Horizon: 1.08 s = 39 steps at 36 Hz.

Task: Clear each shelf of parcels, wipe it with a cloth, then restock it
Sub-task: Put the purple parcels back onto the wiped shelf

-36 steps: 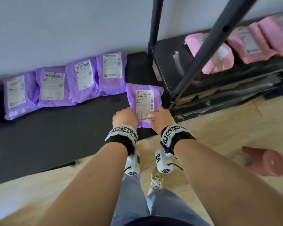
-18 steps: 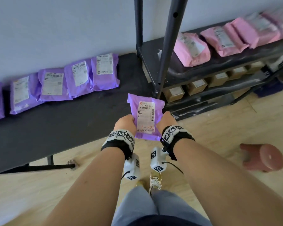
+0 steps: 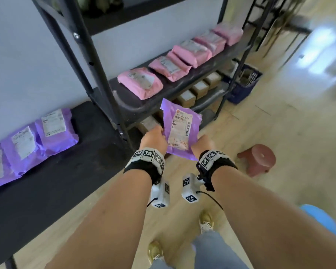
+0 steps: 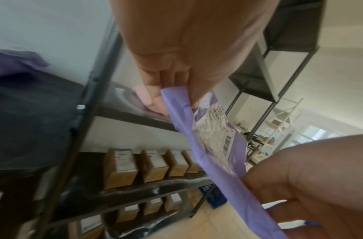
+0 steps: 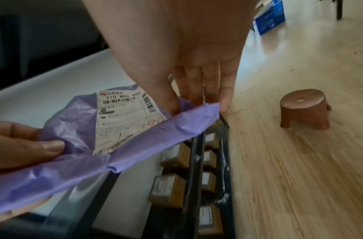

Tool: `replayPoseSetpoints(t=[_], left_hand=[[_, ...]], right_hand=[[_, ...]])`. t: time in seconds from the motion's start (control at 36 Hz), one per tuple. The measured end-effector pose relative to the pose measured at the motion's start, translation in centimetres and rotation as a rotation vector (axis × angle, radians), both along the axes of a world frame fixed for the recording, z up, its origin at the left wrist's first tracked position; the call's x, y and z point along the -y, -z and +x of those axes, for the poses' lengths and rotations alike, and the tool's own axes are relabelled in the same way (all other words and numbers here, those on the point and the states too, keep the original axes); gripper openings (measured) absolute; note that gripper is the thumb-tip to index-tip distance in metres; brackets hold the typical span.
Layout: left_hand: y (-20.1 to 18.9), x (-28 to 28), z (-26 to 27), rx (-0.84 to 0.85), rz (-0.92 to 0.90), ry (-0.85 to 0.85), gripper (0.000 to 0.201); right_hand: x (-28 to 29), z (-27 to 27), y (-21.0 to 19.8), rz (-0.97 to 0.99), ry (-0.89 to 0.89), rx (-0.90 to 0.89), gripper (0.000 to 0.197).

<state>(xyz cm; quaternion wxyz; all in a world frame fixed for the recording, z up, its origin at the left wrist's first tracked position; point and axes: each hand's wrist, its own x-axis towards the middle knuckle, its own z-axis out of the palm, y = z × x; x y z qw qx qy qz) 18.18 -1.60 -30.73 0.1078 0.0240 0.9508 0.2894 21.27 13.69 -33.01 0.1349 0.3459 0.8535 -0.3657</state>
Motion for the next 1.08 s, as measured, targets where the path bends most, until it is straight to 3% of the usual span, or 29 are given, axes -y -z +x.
replayPoseSetpoints(t=[0.22,0.5,0.75,0.83,0.97,1.08], left_hand=[[-5.2,-11.8,-4.3,-0.166,-0.006,0.070,0.012],[-12.5,-27.6,-11.3,-0.370,0.081,0.057,0.015],[-19.5,-34.2,-19.6,-0.526,0.134,0.049,0.016],[-21.6,-36.1,-23.6,-0.552,0.156,0.025,0.019],[-25.2,-39.1,-30.2,-0.610,0.214,0.023,0.017],[-27.4,-41.2,-35.1,-0.616,0.285,-0.039,0.009]], right_hand=[[-11.5,-4.5,-2.6,0.037,0.070,-0.186,0.012],[-27.2,-12.1,-11.0,0.088,0.104,-0.416,0.022],[-33.8,-20.8,-18.5,0.016,0.125,-0.621,0.025],[-35.4,-24.4,-20.6,-0.021,0.166,-0.695,0.035],[-38.2,-30.1,-23.5,-0.036,0.207,-0.798,0.025],[-40.4,-34.5,-25.6,-0.030,0.181,-0.859,0.030]])
